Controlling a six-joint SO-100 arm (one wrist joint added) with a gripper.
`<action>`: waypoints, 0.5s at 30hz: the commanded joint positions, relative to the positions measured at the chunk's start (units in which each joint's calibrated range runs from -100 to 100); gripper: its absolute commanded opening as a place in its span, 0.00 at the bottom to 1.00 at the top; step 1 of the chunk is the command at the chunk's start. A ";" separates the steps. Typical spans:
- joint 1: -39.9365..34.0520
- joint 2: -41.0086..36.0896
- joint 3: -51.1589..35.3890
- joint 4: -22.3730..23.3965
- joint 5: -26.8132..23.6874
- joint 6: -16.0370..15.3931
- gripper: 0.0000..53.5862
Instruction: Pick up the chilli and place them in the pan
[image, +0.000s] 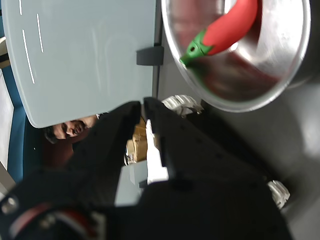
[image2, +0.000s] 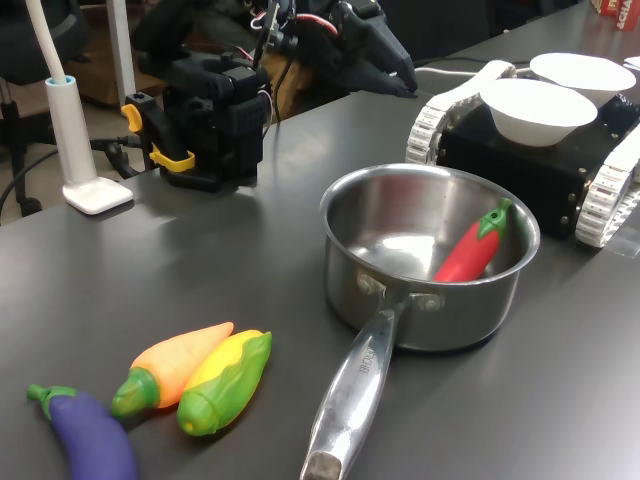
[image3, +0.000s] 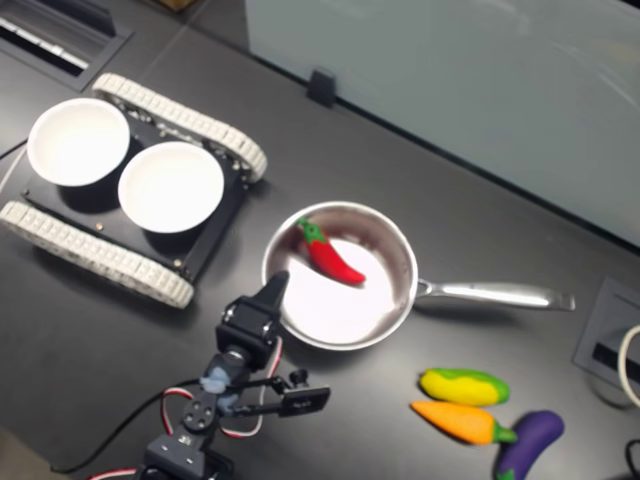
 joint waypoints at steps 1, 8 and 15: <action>-3.80 -2.85 -2.80 4.47 -0.98 0.06 0.00; -5.07 -4.20 -2.61 12.91 -1.32 -1.12 0.00; -0.13 -4.20 2.84 17.61 -0.05 -4.31 0.00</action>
